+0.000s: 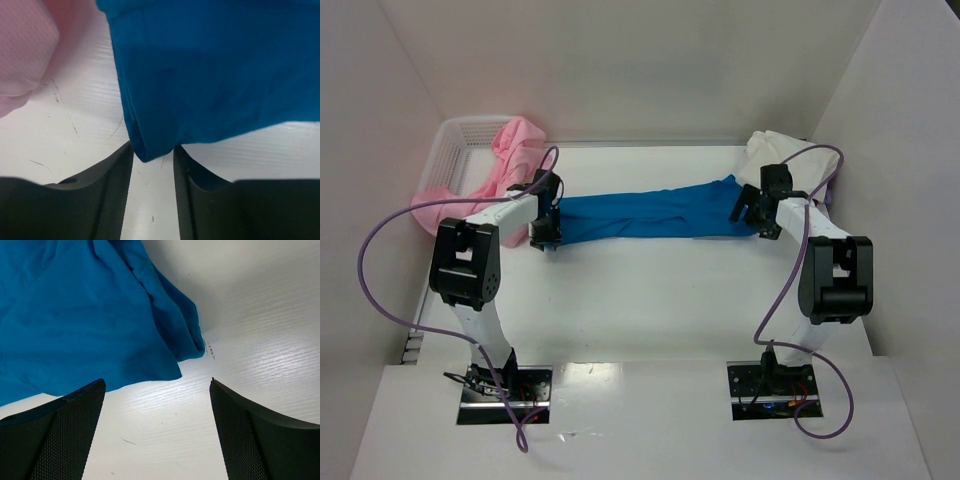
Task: Fold and stack the t-shirts
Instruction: Fold the other side of the tshirt into a rectangle
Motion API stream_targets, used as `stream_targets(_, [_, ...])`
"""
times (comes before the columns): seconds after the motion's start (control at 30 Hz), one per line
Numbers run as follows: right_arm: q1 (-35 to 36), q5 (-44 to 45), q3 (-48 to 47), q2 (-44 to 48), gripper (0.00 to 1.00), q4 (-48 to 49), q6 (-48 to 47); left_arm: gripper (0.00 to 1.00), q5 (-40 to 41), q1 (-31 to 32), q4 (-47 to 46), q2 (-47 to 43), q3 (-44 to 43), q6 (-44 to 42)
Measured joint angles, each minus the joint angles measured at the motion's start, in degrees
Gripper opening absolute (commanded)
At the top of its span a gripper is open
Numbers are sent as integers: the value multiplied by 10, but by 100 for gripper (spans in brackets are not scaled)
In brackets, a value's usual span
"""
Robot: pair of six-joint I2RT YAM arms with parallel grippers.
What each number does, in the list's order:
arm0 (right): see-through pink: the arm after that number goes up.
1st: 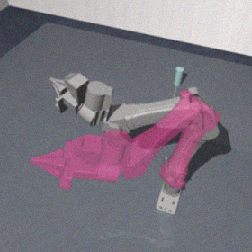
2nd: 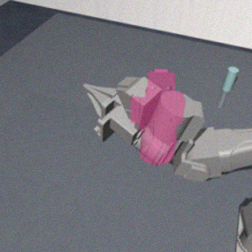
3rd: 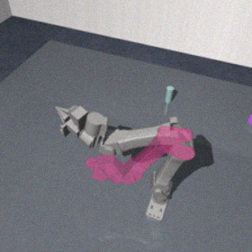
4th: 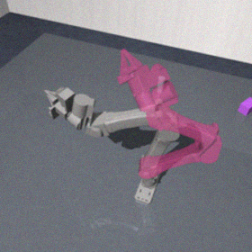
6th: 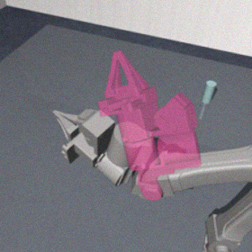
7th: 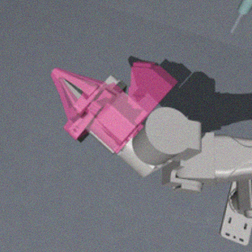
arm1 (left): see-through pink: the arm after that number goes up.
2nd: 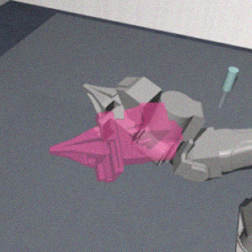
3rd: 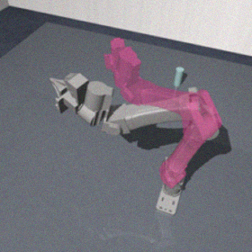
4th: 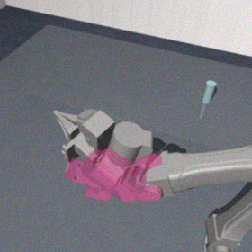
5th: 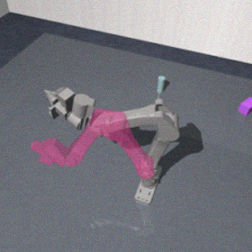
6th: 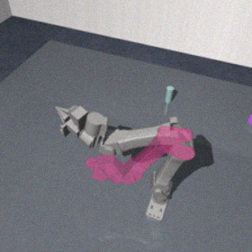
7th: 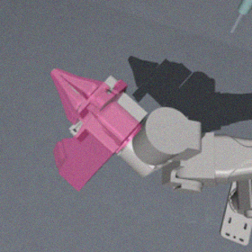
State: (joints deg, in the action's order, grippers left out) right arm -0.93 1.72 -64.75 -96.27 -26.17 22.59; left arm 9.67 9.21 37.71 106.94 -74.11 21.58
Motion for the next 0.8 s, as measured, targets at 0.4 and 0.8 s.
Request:
stream_targets(0.4, [-5,9,0,-14,85,1,-7,0,57,1,-13,10,0,10])
stream_targets(0.8, [-5,9,0,-40,38,17,-13,0,92,3,34,11,0,-7])
